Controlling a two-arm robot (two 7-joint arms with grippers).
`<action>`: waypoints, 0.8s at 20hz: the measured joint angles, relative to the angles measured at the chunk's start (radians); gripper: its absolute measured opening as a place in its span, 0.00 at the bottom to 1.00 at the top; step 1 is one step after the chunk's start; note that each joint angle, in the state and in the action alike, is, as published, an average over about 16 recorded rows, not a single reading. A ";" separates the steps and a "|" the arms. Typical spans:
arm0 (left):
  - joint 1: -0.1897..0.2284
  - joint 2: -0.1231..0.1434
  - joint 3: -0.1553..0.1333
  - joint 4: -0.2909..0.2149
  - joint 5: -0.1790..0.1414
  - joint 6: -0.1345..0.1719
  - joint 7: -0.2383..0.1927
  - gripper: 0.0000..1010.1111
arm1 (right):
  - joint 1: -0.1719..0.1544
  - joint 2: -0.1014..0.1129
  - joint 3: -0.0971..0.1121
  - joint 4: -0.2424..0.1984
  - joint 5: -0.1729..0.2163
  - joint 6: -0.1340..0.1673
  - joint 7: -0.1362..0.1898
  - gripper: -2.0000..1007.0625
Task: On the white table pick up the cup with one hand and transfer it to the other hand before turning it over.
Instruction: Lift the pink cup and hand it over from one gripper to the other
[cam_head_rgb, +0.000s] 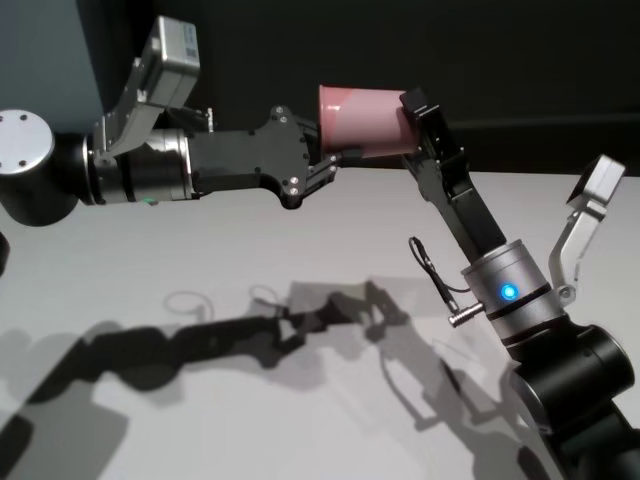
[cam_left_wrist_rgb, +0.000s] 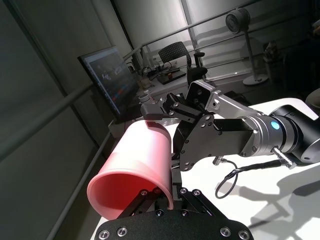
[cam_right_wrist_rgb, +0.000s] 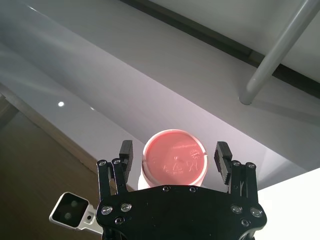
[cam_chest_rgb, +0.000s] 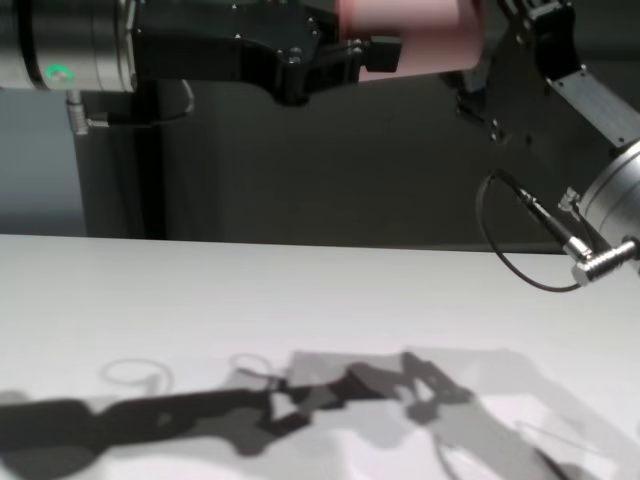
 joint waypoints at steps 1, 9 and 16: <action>0.000 0.000 0.000 0.000 0.000 0.000 0.000 0.05 | 0.001 0.001 -0.003 0.001 0.001 -0.001 0.000 0.99; 0.000 0.000 0.000 0.000 0.000 0.000 0.000 0.05 | 0.013 0.010 -0.025 0.009 0.011 -0.011 0.000 0.99; 0.000 0.000 0.000 0.000 0.000 0.000 0.000 0.05 | 0.022 0.018 -0.042 0.016 0.021 -0.018 0.000 0.99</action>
